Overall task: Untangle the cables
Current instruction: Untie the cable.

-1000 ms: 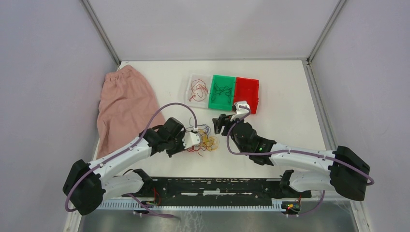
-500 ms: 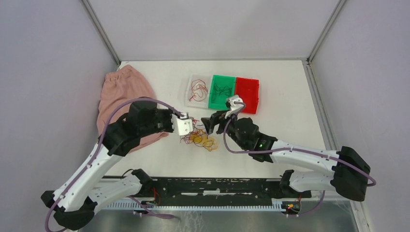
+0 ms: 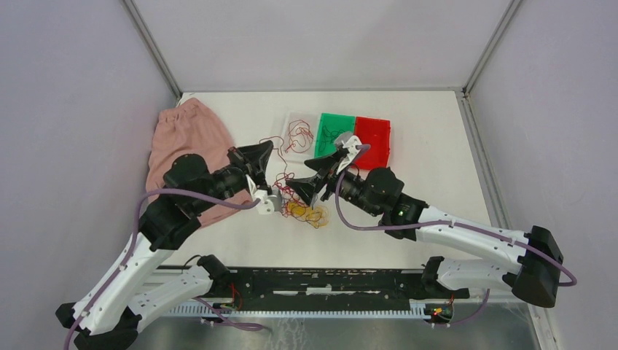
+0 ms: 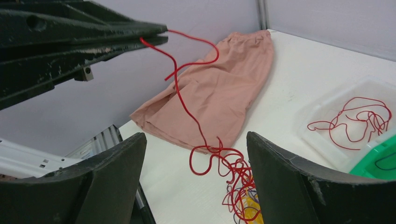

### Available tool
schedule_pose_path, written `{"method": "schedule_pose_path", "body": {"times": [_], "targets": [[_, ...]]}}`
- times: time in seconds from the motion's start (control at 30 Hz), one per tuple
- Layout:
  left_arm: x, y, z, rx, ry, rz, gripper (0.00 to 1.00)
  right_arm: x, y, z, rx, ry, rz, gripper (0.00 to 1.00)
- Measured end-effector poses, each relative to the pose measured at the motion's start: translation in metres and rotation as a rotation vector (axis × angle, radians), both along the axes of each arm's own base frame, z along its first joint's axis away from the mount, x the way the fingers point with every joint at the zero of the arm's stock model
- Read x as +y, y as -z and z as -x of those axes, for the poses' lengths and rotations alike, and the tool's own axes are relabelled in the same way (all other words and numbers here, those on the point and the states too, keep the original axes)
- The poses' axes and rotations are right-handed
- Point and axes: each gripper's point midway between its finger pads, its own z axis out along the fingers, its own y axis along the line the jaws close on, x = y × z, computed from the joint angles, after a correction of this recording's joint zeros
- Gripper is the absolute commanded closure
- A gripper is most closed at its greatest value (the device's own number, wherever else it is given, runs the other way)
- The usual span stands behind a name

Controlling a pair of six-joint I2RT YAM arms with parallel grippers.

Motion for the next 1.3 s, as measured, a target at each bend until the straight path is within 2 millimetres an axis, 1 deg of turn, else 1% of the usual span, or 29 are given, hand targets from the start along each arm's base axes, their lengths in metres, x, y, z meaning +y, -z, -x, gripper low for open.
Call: {"method": "schedule_pose_path", "body": {"times": [0.2,0.37,0.57,0.73,0.83,1.07,1.17,1.23,1.3], "targets": [[-0.004,-0.049,0.003,-0.164,0.031,0.110,0.97,0.003,0.000,0.006,-0.006,-0.037,0.012,0.15],[-0.005,-0.081,0.009,-0.261,0.056,0.190,0.97,0.006,-0.001,0.004,-0.009,-0.040,0.015,0.16],[-0.008,-0.106,0.020,-0.342,0.105,0.251,0.97,0.015,-0.003,-0.002,-0.012,-0.037,0.020,0.19],[-0.009,-0.116,0.023,-0.376,0.123,0.276,0.97,0.016,0.003,-0.005,-0.005,-0.023,0.030,0.24],[-0.010,-0.124,0.023,-0.392,0.126,0.289,0.97,0.015,0.004,-0.007,-0.003,-0.007,0.031,0.25],[-0.012,-0.151,0.021,-0.417,0.127,0.351,0.97,0.012,0.027,-0.012,0.022,0.023,0.069,0.22],[-0.010,-0.167,0.019,-0.426,0.112,0.388,0.97,0.018,0.033,-0.011,0.029,0.002,0.078,0.22],[-0.008,-0.177,0.016,-0.419,0.101,0.417,0.97,0.023,0.040,-0.011,0.037,-0.014,0.091,0.24],[-0.005,-0.192,0.015,-0.416,0.085,0.461,0.97,0.031,0.050,-0.013,0.052,-0.024,0.111,0.25]]}}
